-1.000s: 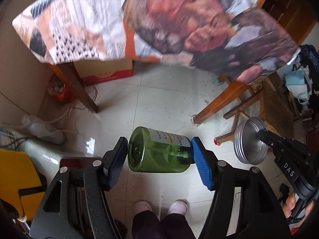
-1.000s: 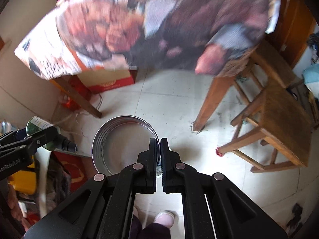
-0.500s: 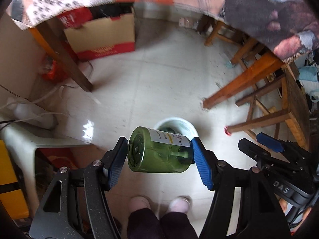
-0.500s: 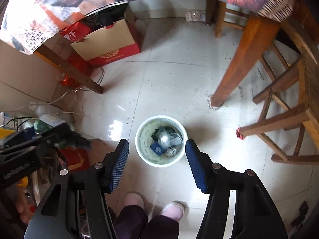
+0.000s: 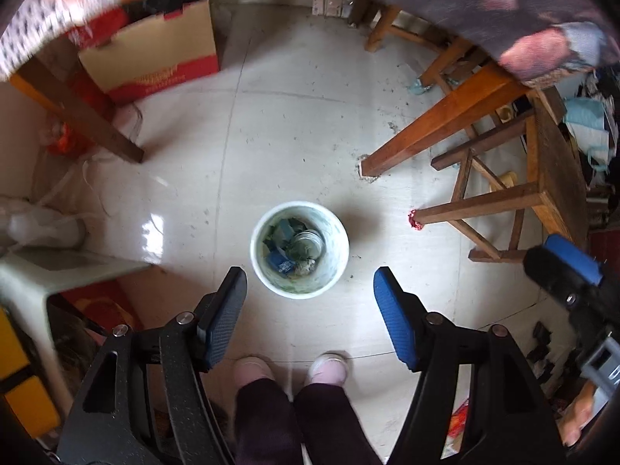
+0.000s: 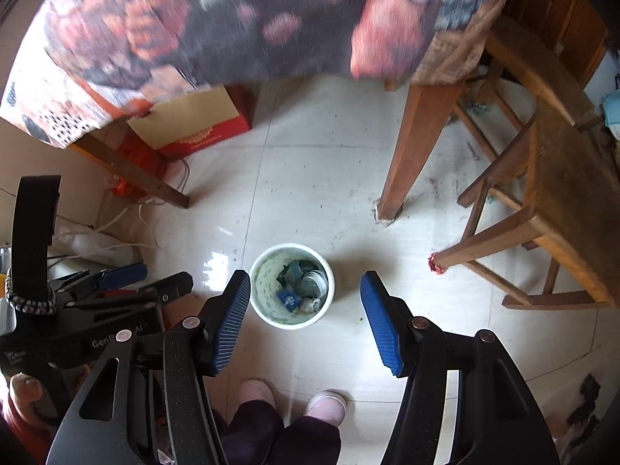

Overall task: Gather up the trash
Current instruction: 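Raise both tools and move them back over the table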

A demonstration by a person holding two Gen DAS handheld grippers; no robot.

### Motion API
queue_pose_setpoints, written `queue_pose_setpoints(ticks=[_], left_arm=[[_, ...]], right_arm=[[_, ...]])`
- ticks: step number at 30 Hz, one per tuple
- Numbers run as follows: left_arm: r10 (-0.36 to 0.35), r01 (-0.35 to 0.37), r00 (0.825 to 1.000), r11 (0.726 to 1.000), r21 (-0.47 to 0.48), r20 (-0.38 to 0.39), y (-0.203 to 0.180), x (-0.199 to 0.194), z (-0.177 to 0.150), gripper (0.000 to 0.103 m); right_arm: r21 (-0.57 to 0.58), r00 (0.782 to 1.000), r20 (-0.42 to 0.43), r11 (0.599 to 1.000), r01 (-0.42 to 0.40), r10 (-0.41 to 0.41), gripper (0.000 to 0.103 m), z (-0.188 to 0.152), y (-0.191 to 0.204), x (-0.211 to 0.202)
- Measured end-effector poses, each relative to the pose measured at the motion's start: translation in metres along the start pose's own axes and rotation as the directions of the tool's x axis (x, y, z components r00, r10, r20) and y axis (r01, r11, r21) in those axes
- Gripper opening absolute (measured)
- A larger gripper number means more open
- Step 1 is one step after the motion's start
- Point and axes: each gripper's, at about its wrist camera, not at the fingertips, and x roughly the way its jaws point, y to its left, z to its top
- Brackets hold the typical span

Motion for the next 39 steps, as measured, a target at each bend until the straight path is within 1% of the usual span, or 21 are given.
queue_pose_setpoints(ticks=[2, 5, 11, 12, 16, 19, 20, 23, 25, 27, 29, 31, 32, 34, 36, 38, 39], left_arm=[[0.019, -0.019, 1.0, 1.0, 0.023, 0.014, -0.005, -0.018, 0.002, 0.067], [0.023, -0.025, 0.999, 0.999, 0.039, 0.04, -0.007, -0.06, 0.003, 0.067], [0.002, -0.008, 0.992, 0.999, 0.042, 0.127, -0.01, -0.153, 0.004, 0.067], [-0.003, -0.003, 0.988, 0.999, 0.043, 0.152, -0.01, -0.177, 0.003, 0.067], [-0.019, 0.008, 0.974, 0.999, 0.05, 0.226, -0.012, -0.242, -0.002, 0.067], [-0.038, 0.019, 0.959, 0.997, 0.068, 0.283, -0.01, -0.293, -0.01, 0.067], [-0.039, 0.015, 0.95, 0.997, 0.08, 0.31, -0.009, -0.315, -0.014, 0.067], [-0.041, 0.004, 0.93, 0.995, 0.1, 0.366, -0.008, -0.358, -0.025, 0.067], [-0.05, 0.006, 0.91, 0.994, 0.107, 0.411, -0.004, -0.39, -0.035, 0.067], [-0.047, -0.002, 0.89, 0.994, 0.107, 0.454, 0.0, -0.419, -0.043, 0.067], [-0.054, 0.003, 0.874, 0.994, 0.106, 0.482, 0.005, -0.439, -0.048, 0.067], [-0.066, 0.012, 0.851, 0.994, 0.107, 0.521, 0.012, -0.464, -0.057, 0.073], [-0.068, 0.012, 0.843, 0.994, 0.107, 0.534, 0.013, -0.472, -0.061, 0.074], [-0.064, 0.0, 0.818, 0.994, 0.111, 0.572, 0.02, -0.491, -0.069, 0.082], [-0.057, -0.014, 0.799, 0.993, 0.113, 0.599, 0.026, -0.506, -0.076, 0.085], [-0.052, -0.029, 0.786, 0.992, 0.12, 0.616, 0.032, -0.516, -0.08, 0.086], [-0.048, -0.037, 0.781, 0.992, 0.123, 0.623, 0.034, -0.52, -0.082, 0.086]], right_arm=[[-0.005, 1.0, 0.013, 1.0, 0.0, 0.0, 0.055, 0.004, 0.006, -0.019], [-0.012, 0.999, 0.036, 1.0, 0.006, -0.005, 0.055, 0.008, 0.013, -0.048], [-0.017, 0.995, 0.104, 1.0, 0.01, -0.008, 0.055, 0.019, 0.036, -0.127], [-0.019, 0.993, 0.119, 1.0, 0.013, -0.01, 0.055, 0.021, 0.04, -0.142], [-0.028, 0.984, 0.176, 1.0, 0.013, -0.008, 0.055, 0.025, 0.056, -0.195], [-0.054, 0.971, 0.237, 0.998, 0.023, -0.01, 0.057, 0.026, 0.074, -0.236], [-0.061, 0.966, 0.258, 0.998, 0.031, -0.014, 0.06, 0.027, 0.079, -0.25], [-0.086, 0.94, 0.341, 0.995, 0.051, -0.019, 0.063, 0.025, 0.098, -0.293], [-0.122, 0.924, 0.381, 0.99, 0.078, -0.026, 0.064, 0.022, 0.111, -0.318], [-0.143, 0.907, 0.419, 0.984, 0.105, -0.036, 0.067, 0.019, 0.126, -0.341], [-0.147, 0.892, 0.45, 0.983, 0.108, -0.031, 0.08, 0.014, 0.139, -0.359], [-0.152, 0.876, 0.483, 0.984, 0.098, -0.012, 0.082, 0.009, 0.148, -0.375], [-0.157, 0.869, 0.495, 0.983, 0.093, -0.003, 0.082, 0.006, 0.154, -0.382], [-0.159, 0.86, 0.51, 0.982, 0.099, -0.004, 0.083, 0.003, 0.165, -0.39], [-0.154, 0.849, 0.529, 0.982, 0.112, -0.014, 0.085, -0.001, 0.174, -0.397], [-0.141, 0.83, 0.557, 0.983, 0.12, -0.022, 0.094, -0.006, 0.182, -0.402], [-0.132, 0.819, 0.574, 0.984, 0.121, -0.024, 0.096, -0.009, 0.185, -0.405]])
